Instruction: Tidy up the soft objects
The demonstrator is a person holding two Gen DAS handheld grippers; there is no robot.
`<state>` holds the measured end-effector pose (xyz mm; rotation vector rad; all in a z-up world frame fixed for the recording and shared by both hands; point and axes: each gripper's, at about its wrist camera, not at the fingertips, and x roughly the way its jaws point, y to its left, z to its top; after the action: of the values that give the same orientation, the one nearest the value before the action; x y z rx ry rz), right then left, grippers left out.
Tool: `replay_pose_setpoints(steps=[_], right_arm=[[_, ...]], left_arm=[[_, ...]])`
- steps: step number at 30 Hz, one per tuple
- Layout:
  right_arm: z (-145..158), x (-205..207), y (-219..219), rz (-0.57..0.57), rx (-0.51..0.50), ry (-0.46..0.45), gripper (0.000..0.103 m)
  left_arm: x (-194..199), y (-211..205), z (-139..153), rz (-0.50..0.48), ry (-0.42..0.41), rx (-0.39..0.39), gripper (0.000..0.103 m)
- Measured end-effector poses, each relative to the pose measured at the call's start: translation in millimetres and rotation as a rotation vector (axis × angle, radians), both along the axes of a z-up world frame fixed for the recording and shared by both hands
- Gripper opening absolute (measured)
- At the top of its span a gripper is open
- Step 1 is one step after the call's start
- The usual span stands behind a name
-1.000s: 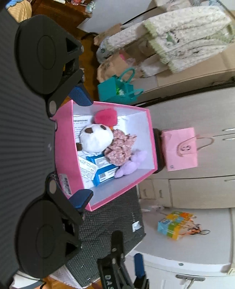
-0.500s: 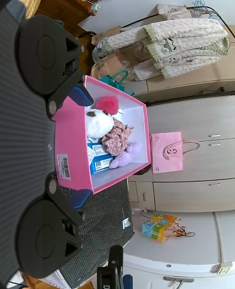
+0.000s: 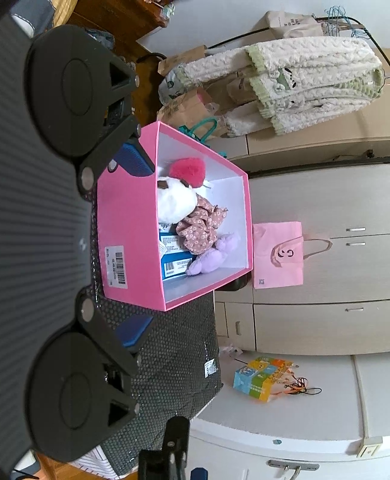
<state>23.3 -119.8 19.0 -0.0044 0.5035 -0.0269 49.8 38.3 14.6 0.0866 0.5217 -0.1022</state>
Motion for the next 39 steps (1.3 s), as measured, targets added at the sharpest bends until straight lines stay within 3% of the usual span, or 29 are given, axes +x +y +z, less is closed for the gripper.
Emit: replay_pose_setpoints(steps=[39], right_arm=[[-1.8,-18.3,-5.9,-0.055,-0.022,-0.013,0.101]], left_arm=[[-14.6,-6.9,-1.0,0.011,-0.013,0.031,0.101]])
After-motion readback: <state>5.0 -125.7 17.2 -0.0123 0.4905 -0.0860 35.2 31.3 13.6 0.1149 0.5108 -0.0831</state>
